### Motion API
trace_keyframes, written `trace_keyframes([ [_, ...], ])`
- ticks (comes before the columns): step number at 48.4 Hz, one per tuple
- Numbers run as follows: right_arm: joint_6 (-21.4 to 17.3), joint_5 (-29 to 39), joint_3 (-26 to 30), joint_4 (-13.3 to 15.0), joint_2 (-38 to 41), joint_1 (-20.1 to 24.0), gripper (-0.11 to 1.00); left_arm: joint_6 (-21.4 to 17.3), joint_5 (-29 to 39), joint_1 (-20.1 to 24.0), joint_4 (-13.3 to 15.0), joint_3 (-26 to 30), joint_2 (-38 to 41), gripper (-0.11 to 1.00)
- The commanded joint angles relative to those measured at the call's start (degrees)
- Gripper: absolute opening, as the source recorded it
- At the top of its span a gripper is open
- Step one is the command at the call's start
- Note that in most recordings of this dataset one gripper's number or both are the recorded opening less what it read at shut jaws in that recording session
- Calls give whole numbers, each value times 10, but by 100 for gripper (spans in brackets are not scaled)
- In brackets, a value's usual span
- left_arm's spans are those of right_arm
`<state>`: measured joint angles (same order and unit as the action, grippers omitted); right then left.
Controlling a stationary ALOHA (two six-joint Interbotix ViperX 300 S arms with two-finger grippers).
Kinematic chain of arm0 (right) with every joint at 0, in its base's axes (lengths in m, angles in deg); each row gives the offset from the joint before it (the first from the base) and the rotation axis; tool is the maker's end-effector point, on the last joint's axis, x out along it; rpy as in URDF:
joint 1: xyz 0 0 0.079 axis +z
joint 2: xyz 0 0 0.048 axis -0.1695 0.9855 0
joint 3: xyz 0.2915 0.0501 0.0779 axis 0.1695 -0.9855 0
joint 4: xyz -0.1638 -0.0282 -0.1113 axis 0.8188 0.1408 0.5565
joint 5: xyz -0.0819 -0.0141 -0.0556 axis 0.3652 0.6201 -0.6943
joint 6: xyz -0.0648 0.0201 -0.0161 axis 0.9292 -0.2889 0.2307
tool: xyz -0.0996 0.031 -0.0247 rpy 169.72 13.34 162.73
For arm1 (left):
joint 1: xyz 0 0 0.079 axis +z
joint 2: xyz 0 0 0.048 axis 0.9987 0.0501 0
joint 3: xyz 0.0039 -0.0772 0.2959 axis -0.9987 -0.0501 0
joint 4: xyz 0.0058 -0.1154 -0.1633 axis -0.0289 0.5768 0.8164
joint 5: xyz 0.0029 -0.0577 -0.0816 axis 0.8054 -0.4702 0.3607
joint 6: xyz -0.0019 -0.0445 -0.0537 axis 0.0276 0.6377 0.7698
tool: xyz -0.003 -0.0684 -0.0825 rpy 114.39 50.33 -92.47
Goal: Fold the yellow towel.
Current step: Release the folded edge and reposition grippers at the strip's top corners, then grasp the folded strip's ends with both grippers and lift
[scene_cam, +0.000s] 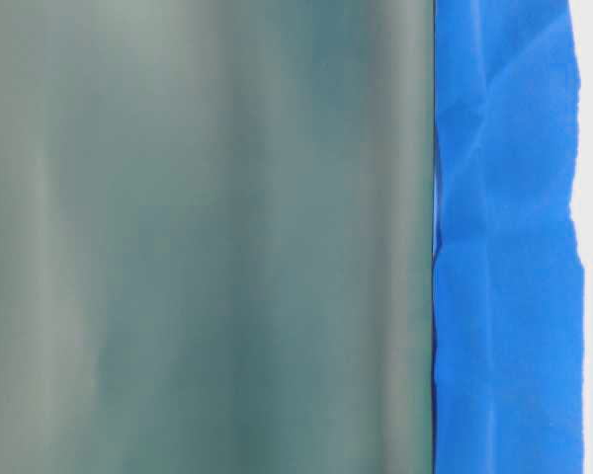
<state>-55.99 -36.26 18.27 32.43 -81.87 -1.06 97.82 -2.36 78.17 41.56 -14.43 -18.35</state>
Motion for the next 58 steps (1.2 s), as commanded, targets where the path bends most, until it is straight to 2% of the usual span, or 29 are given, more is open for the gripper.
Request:
trace_keyframes([
  [1,2,4,11,10,-23,-2,85,-3,5,8,-3,11,-24,78],
  [6,4,7,7,22,-51,-21,76,-3,13,37,-4,9,-45,75],
  [9,4,13,4,31,-66,-45,77,-4,17,66,-4,9,-54,75],
  [16,11,33,-4,43,-78,-133,78,-19,18,122,-4,12,-53,75],
  [24,24,67,7,66,-47,-200,78,-59,25,157,-4,20,-28,75],
  [34,25,69,24,75,14,-217,78,-70,37,189,-4,25,37,75],
  [47,24,69,36,74,83,-217,77,-71,47,191,-4,35,92,74],
  [58,23,70,36,73,92,-211,74,-68,84,191,-4,38,101,72],
])
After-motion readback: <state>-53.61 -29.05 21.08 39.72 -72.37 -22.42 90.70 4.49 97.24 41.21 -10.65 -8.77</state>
